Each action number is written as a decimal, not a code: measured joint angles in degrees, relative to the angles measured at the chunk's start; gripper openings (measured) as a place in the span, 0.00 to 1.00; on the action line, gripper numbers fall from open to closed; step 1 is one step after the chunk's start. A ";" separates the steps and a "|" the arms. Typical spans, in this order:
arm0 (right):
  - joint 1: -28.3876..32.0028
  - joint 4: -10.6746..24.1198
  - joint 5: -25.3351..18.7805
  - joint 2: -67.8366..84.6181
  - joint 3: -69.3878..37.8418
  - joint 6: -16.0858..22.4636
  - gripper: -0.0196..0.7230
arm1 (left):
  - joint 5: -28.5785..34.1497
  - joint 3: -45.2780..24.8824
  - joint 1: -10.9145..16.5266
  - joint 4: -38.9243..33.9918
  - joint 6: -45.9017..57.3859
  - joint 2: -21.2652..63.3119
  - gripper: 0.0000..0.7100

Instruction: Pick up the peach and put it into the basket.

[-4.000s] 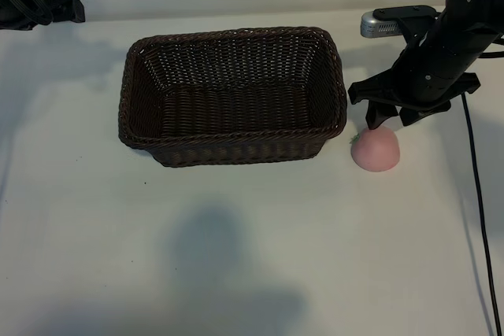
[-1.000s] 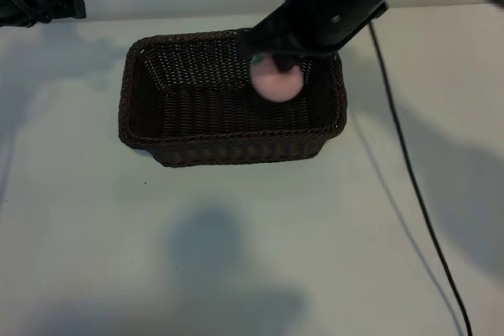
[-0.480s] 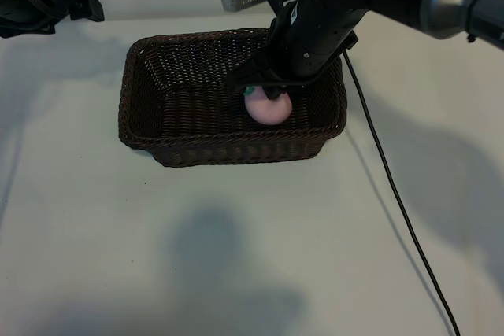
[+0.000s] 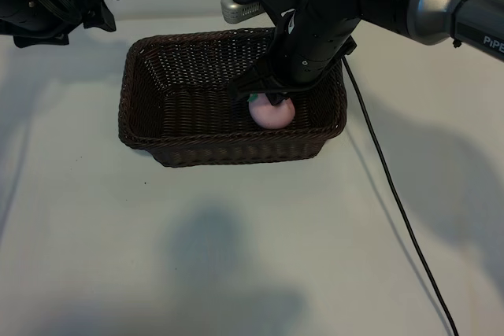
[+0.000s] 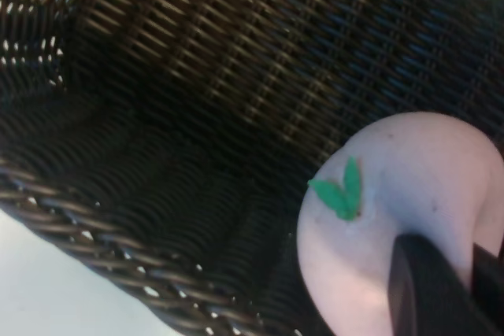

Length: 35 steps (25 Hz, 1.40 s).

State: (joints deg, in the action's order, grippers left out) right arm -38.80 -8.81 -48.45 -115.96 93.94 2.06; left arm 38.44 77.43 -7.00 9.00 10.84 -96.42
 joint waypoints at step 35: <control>0.54 1.91 -10.32 -2.70 13.77 0.35 0.77 | -0.91 0.00 0.00 0.13 0.00 0.00 0.83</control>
State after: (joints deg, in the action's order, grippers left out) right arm -38.26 -6.90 -58.77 -118.66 107.71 2.41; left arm 37.53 77.43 -7.00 9.13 10.84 -96.42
